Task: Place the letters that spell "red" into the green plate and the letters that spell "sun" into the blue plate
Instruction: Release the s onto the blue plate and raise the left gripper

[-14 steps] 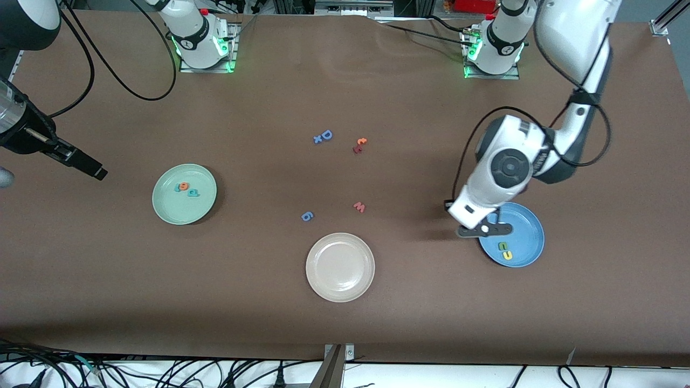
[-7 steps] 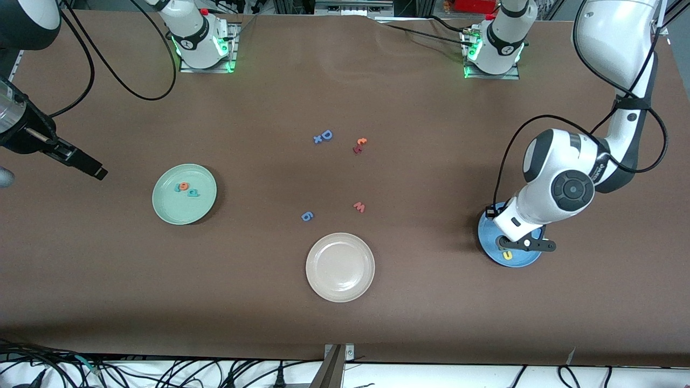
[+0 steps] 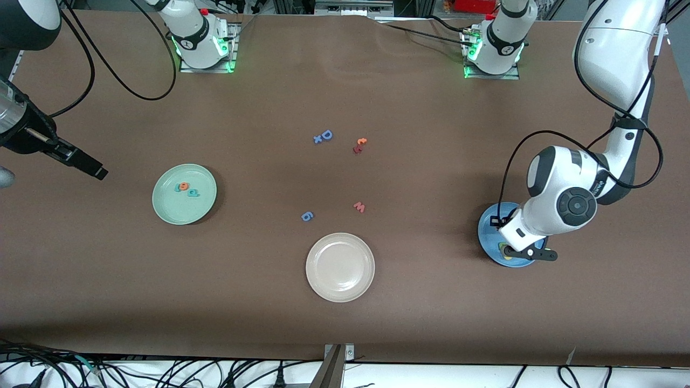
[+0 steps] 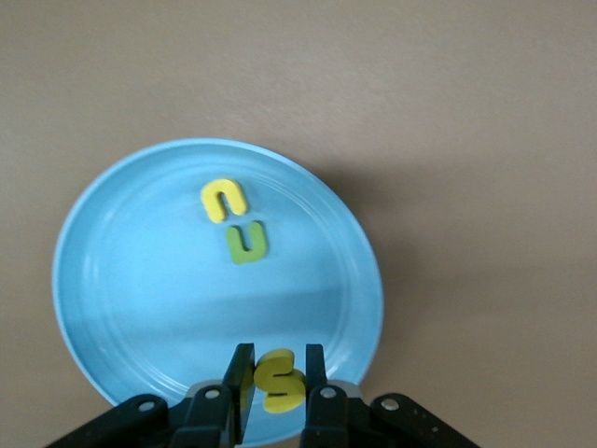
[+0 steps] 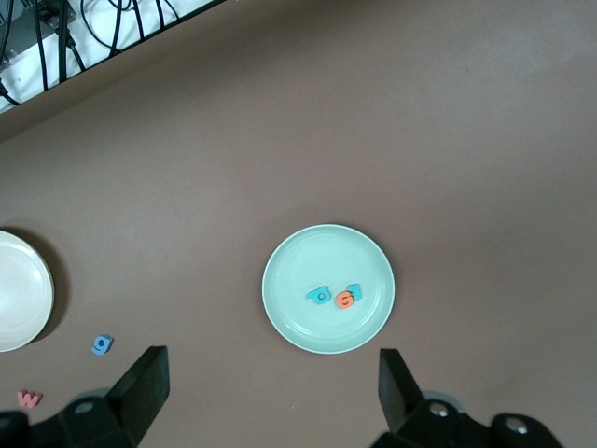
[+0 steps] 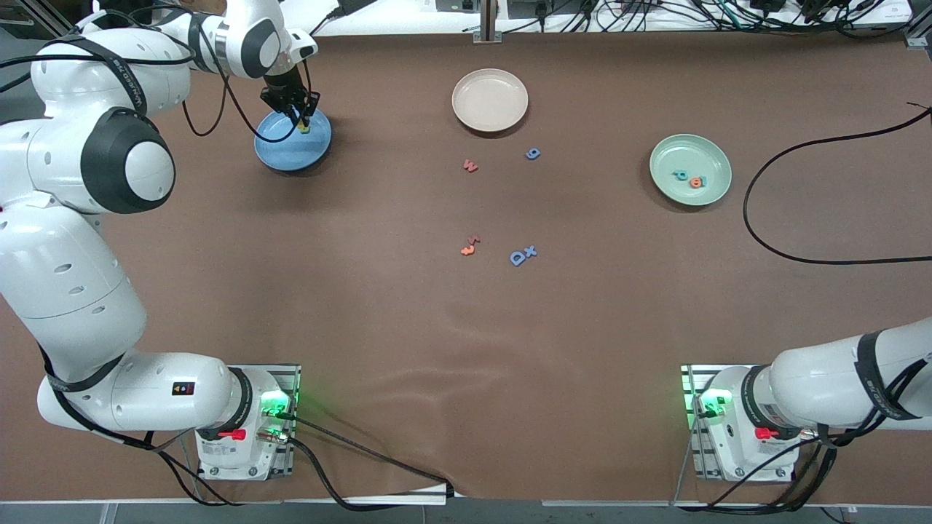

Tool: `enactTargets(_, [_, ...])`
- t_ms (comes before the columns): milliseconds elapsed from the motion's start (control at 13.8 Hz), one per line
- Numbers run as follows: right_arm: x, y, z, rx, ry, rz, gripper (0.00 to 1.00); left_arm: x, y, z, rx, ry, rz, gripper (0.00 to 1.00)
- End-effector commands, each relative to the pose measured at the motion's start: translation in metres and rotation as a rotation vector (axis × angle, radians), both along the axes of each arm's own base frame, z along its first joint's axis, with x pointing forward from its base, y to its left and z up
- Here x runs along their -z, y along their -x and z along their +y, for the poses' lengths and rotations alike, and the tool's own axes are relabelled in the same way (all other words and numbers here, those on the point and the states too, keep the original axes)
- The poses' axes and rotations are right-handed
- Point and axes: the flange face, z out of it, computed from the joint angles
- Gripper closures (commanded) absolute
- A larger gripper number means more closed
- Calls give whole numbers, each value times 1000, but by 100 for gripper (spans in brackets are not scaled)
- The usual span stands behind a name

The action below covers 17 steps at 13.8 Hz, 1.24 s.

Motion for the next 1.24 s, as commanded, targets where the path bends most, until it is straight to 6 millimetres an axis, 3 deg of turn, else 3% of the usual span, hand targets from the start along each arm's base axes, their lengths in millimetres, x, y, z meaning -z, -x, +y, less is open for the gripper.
enactTargets(0, [-3, 9, -1, -12, -17, -2, 1, 2, -10, 9, 30, 20, -25, 79])
enactTargets(73, [-4, 9, -1, -10, -17, -4, 1, 1, -11, 13, 33, 22, -28, 46])
enactTargets(145, [-3, 9, -1, -10, -15, -2, 1, -2, -12, 18, 32, 29, -31, 0])
enactTargets(436, [-3, 10, -1, -10, -15, 2, 1, -11, -13, 17, 16, 27, -47, 0])
enactTargets(582, [-6, 11, -1, -10, -15, -2, 1, -43, -13, 6, -28, 20, -85, 0])
enactTargets(872, [-5, 12, -1, -12, -14, 2, 1, -103, 11, -21, -119, -5, -14, 0])
enactTargets(1090, [-5, 13, -1, -12, -14, 2, 1, -165, 40, -20, -132, -58, 47, 0])
enactTargets(1163, [-5, 13, -1, -12, -14, 2, 1, -183, 49, -8, -155, -62, 74, 0])
